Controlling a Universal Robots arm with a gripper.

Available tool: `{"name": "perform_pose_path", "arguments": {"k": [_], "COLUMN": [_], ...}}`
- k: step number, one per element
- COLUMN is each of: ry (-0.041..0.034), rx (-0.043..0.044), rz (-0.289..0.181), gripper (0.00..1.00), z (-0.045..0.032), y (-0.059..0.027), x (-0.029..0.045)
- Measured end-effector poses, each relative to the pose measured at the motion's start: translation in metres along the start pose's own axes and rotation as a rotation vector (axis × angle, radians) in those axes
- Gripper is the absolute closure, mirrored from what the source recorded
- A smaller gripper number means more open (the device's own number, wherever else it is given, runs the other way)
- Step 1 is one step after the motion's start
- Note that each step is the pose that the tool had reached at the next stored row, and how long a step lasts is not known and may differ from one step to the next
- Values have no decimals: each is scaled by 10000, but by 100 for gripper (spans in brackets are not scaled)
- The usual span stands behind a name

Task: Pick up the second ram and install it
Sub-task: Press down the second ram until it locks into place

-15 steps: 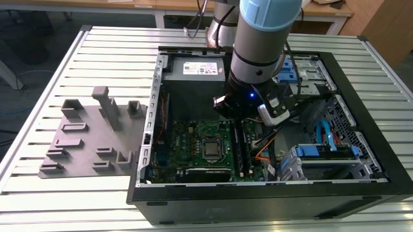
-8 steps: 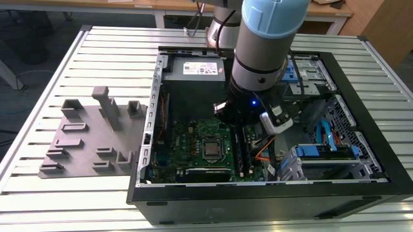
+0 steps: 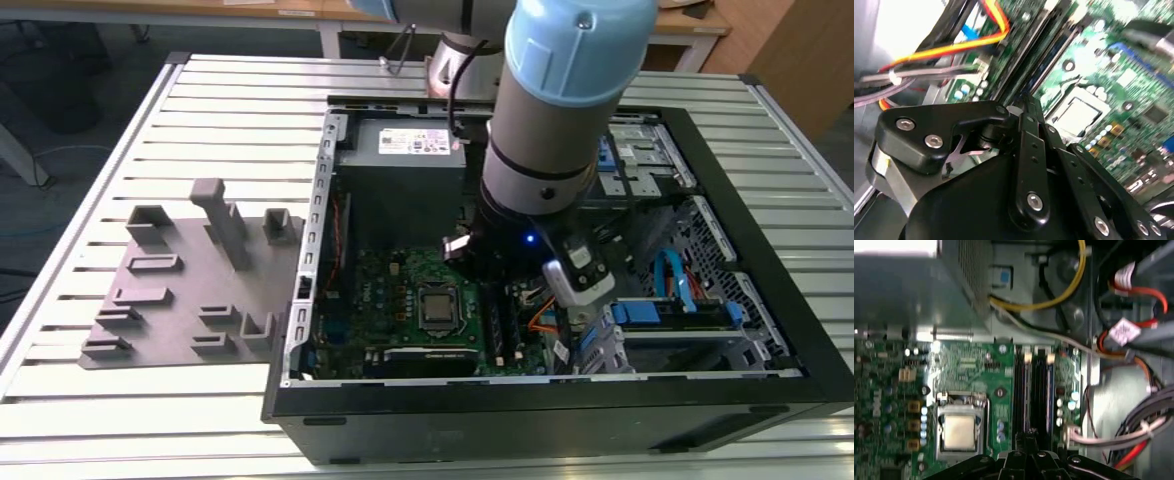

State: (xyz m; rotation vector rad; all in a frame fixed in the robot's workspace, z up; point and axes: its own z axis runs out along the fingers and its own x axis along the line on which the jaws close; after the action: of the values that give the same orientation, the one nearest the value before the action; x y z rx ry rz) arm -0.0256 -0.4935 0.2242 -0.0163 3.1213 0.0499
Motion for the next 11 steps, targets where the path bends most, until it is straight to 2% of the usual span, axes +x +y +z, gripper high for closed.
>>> {"name": "perform_pose_path", "arguments": {"k": [4, 7, 9, 11], "ry": [3, 5, 6, 9], "rx": [185, 443, 571, 634], "rz": [-5, -8, -12, -17], "gripper": [93, 93, 93, 93], "z": [4, 6, 14, 20], "y": [-108, -160, -173, -177], "x": [1, 3, 2, 2]}}
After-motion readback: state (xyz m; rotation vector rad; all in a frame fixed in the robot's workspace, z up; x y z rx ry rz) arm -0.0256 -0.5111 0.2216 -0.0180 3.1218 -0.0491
